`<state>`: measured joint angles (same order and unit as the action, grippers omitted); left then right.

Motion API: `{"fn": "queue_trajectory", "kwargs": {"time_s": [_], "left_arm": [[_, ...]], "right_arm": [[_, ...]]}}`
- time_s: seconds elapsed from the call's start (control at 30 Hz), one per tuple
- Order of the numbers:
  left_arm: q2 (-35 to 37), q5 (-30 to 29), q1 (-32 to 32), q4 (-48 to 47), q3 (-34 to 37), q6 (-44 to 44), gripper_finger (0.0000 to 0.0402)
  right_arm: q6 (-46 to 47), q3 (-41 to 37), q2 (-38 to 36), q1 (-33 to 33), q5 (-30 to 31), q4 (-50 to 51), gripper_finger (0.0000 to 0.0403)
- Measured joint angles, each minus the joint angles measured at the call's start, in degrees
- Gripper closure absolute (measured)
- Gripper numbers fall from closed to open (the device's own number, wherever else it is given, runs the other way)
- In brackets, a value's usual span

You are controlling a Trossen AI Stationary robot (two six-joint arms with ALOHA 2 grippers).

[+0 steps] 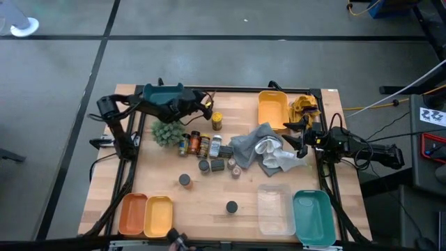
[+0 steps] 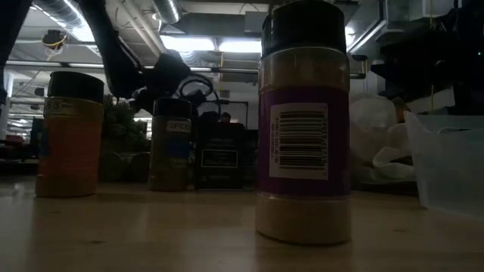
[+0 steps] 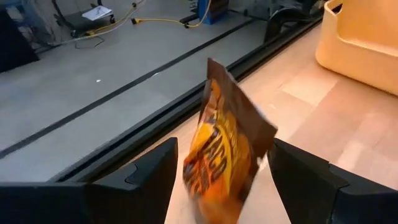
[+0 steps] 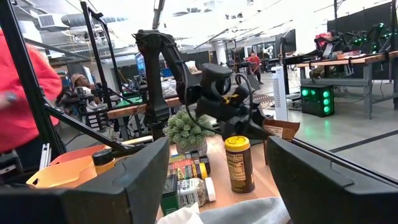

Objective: Sort spices by type
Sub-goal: Put the orange seasoning pack into the dark blue bin

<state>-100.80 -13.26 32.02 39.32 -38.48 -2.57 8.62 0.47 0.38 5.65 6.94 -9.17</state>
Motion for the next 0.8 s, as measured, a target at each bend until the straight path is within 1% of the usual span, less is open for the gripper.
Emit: {"fn": "queue_trajectory", "kwargs": {"time_s": [0.13, 0.23, 0.37, 0.53, 0.57, 0.6, 0.67, 0.8], "left_arm": [[-2.43, 0.09, 0.7, -0.85, -2.91, -0.46, 0.0169], [-3.22, 0.07, 0.77, -3.55, -4.4, -0.45, 0.0197], [-3.23, 0.07, 0.71, -7.01, -5.33, -0.33, 0.0266], [-2.86, 0.08, 0.71, -7.25, -5.35, -0.42, 0.0374], [-2.53, 0.09, 0.71, -7.29, -5.35, -0.46, 0.0387], [-1.93, 0.09, 0.71, -7.27, -5.35, -0.6, 0.0392], [-0.4, 0.07, 0.71, -7.18, -5.35, -0.44, 0.039], [5.06, 0.09, 0.71, -7.96, -5.35, -0.46, 0.0397]], "right_arm": [[0.0, 0.0, 0.0, 0.01, 0.0, 0.07, 0.0134], [0.0, 0.0, 0.0, 0.0, 0.02, 0.2, 0.0134], [0.0, 0.0, 0.0, 0.0, 0.02, 0.24, 0.0134], [0.0, 0.0, -0.01, 0.01, 0.04, 0.25, 0.0134], [0.0, 0.0, -0.01, 0.01, 0.07, 0.24, 0.0134], [0.0, 0.0, -0.01, 0.02, 0.06, 0.25, 0.0134], [0.0, 0.0, -0.01, 0.0, 0.07, 0.24, 0.0134], [0.0, 0.0, 0.0, 0.0, 0.07, 0.26, 0.0134]]}}
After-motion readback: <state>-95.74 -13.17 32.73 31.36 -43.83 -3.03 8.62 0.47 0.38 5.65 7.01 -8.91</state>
